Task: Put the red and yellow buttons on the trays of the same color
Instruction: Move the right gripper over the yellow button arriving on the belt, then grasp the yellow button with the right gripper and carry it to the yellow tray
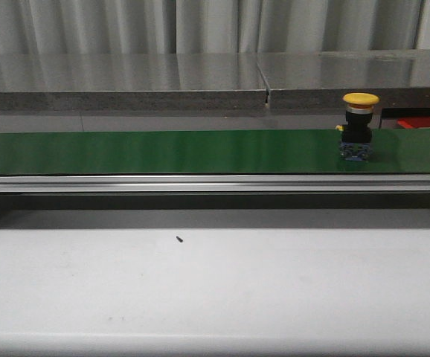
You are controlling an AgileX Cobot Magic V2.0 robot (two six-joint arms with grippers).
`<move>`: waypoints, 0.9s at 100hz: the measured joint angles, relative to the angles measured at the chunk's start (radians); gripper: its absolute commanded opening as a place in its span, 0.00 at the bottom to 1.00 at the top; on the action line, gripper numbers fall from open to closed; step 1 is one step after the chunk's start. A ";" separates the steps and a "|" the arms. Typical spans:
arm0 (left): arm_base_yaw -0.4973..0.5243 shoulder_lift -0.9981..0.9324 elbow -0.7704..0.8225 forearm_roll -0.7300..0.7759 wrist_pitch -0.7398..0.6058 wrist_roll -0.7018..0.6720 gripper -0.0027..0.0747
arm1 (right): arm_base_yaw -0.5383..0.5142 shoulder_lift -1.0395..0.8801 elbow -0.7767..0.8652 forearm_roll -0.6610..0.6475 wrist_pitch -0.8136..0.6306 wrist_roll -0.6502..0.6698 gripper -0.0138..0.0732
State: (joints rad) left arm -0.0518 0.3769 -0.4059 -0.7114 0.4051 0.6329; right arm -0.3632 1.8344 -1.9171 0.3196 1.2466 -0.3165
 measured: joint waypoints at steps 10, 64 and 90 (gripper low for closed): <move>0.000 0.000 0.000 0.000 0.000 0.000 0.01 | 0.009 -0.095 0.183 -0.004 -0.022 -0.029 0.63; 0.000 0.000 0.000 0.000 0.000 0.000 0.01 | 0.187 -0.314 0.679 -0.004 -0.284 -0.111 0.85; 0.000 0.000 0.000 0.000 0.000 0.000 0.01 | 0.212 -0.249 0.656 -0.004 -0.370 -0.122 0.85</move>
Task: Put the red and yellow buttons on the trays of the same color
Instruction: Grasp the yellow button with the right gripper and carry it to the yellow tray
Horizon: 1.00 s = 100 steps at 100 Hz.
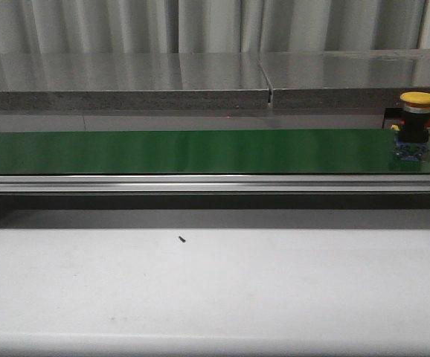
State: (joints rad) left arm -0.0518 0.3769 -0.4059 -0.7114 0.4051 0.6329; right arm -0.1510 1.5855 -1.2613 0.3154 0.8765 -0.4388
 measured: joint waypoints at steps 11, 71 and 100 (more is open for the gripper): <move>0.000 0.000 0.000 0.000 0.000 0.000 0.01 | 0.000 0.066 -0.047 0.007 0.012 0.000 0.85; 0.000 0.000 0.000 0.000 0.000 0.000 0.01 | 0.018 0.239 -0.178 0.010 0.011 0.002 0.29; 0.000 0.000 0.000 0.000 0.000 0.000 0.01 | 0.018 0.167 -0.178 -0.016 0.073 0.043 0.27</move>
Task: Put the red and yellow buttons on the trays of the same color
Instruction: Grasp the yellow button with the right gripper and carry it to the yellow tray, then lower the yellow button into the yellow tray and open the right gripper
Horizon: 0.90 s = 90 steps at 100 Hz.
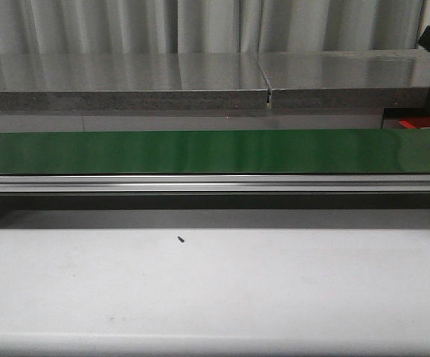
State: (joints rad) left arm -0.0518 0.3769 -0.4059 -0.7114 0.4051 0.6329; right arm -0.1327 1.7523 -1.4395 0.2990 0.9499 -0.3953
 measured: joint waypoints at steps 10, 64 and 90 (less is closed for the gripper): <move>0.000 0.000 0.000 0.000 0.000 0.000 0.01 | -0.011 -0.052 0.008 -0.053 0.043 0.070 0.27; 0.000 0.000 0.000 0.000 0.000 0.000 0.01 | -0.246 -0.287 0.464 -0.122 -0.128 0.204 0.27; 0.000 0.000 0.000 0.000 0.000 0.000 0.01 | -0.351 -0.281 0.529 -0.073 -0.294 0.204 0.27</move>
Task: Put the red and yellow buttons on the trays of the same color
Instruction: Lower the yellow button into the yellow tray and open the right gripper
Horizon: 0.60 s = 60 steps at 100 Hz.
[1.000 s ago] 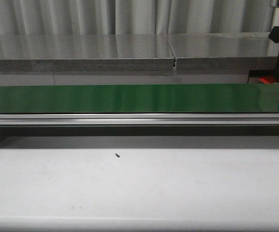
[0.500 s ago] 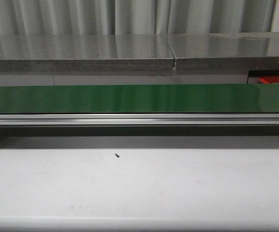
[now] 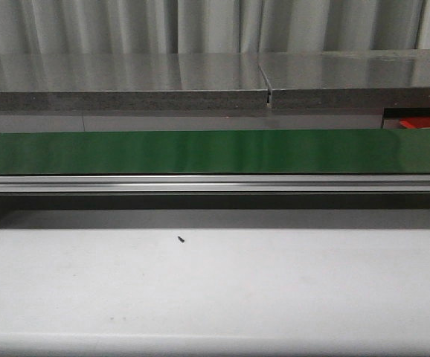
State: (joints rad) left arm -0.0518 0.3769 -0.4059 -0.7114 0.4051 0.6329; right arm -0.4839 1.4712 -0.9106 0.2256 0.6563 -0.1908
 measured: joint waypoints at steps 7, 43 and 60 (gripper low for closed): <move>0.000 0.000 0.000 0.000 0.000 0.000 0.01 | -0.003 0.020 0.000 0.005 -0.030 0.000 0.27; 0.000 0.000 0.000 0.000 0.000 0.000 0.01 | -0.003 0.174 0.000 0.018 -0.120 0.000 0.33; 0.000 0.000 0.000 0.000 0.000 0.000 0.01 | -0.003 0.180 0.000 0.020 -0.116 0.000 0.60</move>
State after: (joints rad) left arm -0.0518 0.3769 -0.4059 -0.7114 0.4051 0.6329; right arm -0.4864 1.6517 -0.9106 0.2459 0.5403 -0.1908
